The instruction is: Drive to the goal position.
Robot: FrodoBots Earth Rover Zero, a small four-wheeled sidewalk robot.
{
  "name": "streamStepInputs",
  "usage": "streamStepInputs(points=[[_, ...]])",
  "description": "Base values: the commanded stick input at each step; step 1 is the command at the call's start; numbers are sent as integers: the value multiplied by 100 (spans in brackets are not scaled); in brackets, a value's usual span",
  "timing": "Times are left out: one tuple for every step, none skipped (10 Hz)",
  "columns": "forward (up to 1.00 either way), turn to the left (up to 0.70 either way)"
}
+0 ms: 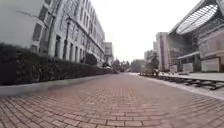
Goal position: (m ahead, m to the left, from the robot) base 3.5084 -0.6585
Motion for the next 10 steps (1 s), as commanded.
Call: streamStepInputs(points=[[45,0],[45,0],[45,0],[45,0],[45,0],[45,0],[45,0],[45,0],[45,0],[45,0]])
